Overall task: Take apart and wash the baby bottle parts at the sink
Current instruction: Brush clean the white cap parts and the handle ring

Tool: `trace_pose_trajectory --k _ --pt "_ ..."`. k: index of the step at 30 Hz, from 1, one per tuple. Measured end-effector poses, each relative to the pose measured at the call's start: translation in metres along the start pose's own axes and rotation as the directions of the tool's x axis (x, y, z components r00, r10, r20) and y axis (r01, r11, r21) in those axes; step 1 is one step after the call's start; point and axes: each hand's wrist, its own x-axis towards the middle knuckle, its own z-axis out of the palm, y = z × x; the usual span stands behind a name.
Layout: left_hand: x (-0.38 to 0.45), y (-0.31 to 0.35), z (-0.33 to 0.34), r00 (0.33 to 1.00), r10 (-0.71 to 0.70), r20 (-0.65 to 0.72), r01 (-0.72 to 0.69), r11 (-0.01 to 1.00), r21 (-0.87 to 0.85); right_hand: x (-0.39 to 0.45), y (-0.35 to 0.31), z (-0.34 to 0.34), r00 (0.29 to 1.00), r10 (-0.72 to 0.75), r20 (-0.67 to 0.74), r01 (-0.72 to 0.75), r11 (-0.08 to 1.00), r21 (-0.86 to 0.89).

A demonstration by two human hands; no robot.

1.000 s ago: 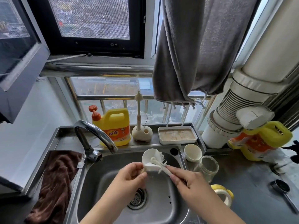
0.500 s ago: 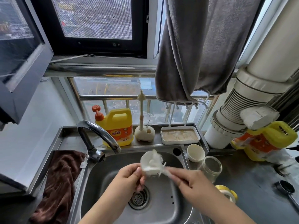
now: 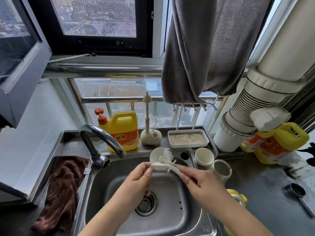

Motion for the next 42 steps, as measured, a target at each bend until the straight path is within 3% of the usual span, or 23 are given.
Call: trace_pose_trajectory --k 3,6,8,11,15,19,22,26,31,34,37,42 --pt "0.005 -0.002 -0.003 0.999 0.012 -0.034 -0.008 0.993 0.119 -0.001 -0.003 0.004 1.000 -0.010 0.021 0.010 1.000 0.008" --pt "0.008 -0.002 -0.004 0.998 0.046 -0.037 -0.037 0.976 0.213 0.004 0.004 0.002 0.997 0.031 -0.071 -0.032 0.999 -0.018" --pt "0.008 -0.002 -0.004 0.998 0.051 -0.042 -0.041 0.979 0.198 0.002 0.003 0.001 0.997 0.023 -0.068 -0.024 1.000 -0.006" --pt "0.009 0.000 -0.005 0.997 0.035 -0.066 -0.027 0.993 0.117 -0.004 -0.004 0.004 0.998 -0.009 0.060 0.008 1.000 0.012" --pt "0.006 0.001 0.000 0.996 0.048 -0.070 -0.042 0.995 0.092 -0.001 0.005 0.002 0.995 0.031 -0.100 -0.033 0.999 -0.024" --pt "0.006 0.003 0.000 0.996 0.041 -0.081 -0.039 0.999 0.024 -0.008 -0.006 0.003 0.999 -0.019 0.048 0.018 1.000 0.004" --pt "0.007 0.001 0.002 0.996 0.037 -0.076 -0.040 0.998 -0.045 -0.003 0.005 0.002 0.996 0.026 -0.084 -0.028 0.999 -0.018" --pt "0.005 0.000 0.002 0.998 0.043 -0.042 -0.046 0.996 -0.073 -0.010 -0.002 -0.001 0.999 -0.033 0.034 0.032 0.999 0.008" --pt "0.001 0.000 0.003 0.999 0.010 -0.039 -0.012 0.999 -0.050 -0.003 0.012 -0.009 0.984 0.102 -0.145 -0.094 0.994 0.060" --pt "-0.001 0.002 0.001 0.996 0.015 -0.090 -0.013 1.000 0.017 -0.008 0.010 -0.014 0.979 0.115 -0.168 -0.094 0.987 0.129" --pt "-0.002 0.004 -0.004 0.970 0.108 -0.220 -0.074 0.985 0.158 -0.011 0.012 -0.015 0.972 0.139 -0.190 -0.110 0.982 0.155" --pt "-0.004 0.012 -0.005 0.954 0.161 -0.252 -0.154 0.987 0.047 -0.014 0.009 -0.012 0.983 0.129 -0.133 -0.103 0.978 0.182"
